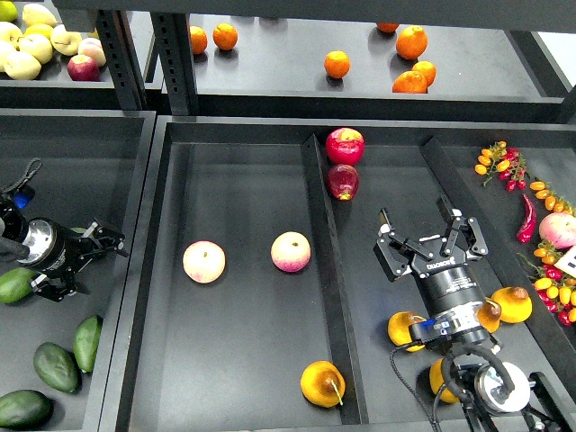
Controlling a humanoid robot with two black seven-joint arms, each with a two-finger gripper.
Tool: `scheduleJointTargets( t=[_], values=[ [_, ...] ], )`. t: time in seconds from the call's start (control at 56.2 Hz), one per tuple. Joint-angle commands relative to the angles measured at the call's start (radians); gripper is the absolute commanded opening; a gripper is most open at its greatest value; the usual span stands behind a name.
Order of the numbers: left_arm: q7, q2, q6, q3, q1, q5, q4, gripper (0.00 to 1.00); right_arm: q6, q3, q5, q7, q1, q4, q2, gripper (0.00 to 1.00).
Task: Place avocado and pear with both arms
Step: 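Withdraw the left gripper toward the apples and start moving the right gripper, then lower the right gripper to the yellow pear beside the divider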
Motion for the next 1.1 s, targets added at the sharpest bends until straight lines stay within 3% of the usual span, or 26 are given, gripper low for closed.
scheduleJointTargets(
  t=[0.0, 0.124, 0.231, 0.498, 0.622, 0.836, 1.085],
  values=[
    [0.0, -0.001, 0.0, -0.23, 0.13, -0.022, -0.051, 0.98, 0.0, -0.034, 0.002, -0.001, -0.015, 0.0, 0.0, 1.0],
    [0.0, -0.022, 0.0, -0.424, 0.261, -0.048, -0.122, 0.98, 0.0, -0.083, 0.002, -0.001, -0.016, 0.0, -0.005, 1.0],
    [0.0, -0.077, 0.0, -0.588, 0.363, -0.11, -0.154, 0.98, 0.001, -0.124, 0.003, -0.001, -0.015, 0.0, -0.103, 1.0],
    [0.0, -0.249, 0.0, -0.838, 0.578, -0.274, -0.223, 0.99, 0.003, -0.219, 0.006, -0.003, 0.01, 0.003, -0.285, 1.0],
    [0.0, -0.375, 0.0, -0.975, 0.658, -0.314, -0.298, 0.99, 0.006, -0.29, 0.006, -0.027, 0.031, 0.004, -0.391, 1.0],
    [0.0, -0.583, 0.0, -1.159, 0.73, -0.318, -0.413, 0.99, 0.017, -0.437, 0.008, -0.098, 0.115, 0.006, -0.566, 1.0],
    [0.0, -0.619, 0.0, -1.216, 0.839, -0.315, -0.53, 0.99, 0.018, -0.61, 0.008, -0.287, 0.201, 0.006, -0.679, 1.0]
  ],
)
